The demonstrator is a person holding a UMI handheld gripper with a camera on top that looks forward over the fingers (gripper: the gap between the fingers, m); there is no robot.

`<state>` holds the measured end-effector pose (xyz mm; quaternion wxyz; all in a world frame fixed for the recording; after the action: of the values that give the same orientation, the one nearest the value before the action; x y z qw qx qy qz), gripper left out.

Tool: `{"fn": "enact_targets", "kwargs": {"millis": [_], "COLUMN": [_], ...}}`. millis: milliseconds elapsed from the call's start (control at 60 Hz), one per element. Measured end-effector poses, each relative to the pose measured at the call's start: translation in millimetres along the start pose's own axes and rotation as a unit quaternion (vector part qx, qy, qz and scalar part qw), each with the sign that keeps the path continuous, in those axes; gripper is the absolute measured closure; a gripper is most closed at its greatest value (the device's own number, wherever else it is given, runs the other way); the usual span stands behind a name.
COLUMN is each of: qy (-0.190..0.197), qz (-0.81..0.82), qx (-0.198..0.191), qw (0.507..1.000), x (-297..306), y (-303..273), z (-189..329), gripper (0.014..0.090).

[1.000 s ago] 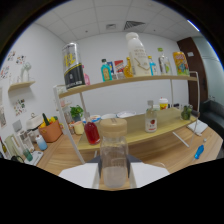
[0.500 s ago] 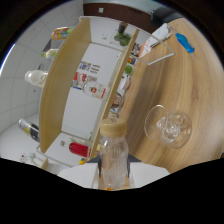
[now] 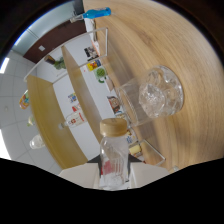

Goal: Make me a cup of Mount Fuji.

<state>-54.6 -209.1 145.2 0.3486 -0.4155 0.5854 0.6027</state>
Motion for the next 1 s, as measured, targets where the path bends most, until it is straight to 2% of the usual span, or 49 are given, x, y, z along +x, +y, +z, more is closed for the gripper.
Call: {"fn": "enact_targets", "kwargs": {"millis": [267, 433, 517, 650, 733, 800, 883, 1000], "qy": [0.006, 0.018, 0.031, 0.06, 0.071, 0.096, 0.121, 0.134], "qz": [-0.028, -0.211, -0.375, -0.6, -0.679, -0.727, -0.759, -0.78], "qx": [-0.001, -0.014, -0.001, 0.014, 0.001, -0.009, -0.02, -0.032], "qw": [1.0, 0.977, 0.927, 0.798, 0.731, 0.68, 0.64, 0.611], "x": [-2.9, -29.0, -43.2, -47.4, -31.9, -7.8, 22.1, 52.0], "y": [-2.5, 11.3, 13.2, 17.8, 25.3, 23.2, 19.5, 17.8], "z": [-3.3, -6.5, -8.0, -6.2, -2.2, 1.3, 6.6, 11.2], "gripper": [0.0645, 0.0642, 0.0641, 0.0642, 0.0643, 0.0644, 0.0644, 0.0644]}}
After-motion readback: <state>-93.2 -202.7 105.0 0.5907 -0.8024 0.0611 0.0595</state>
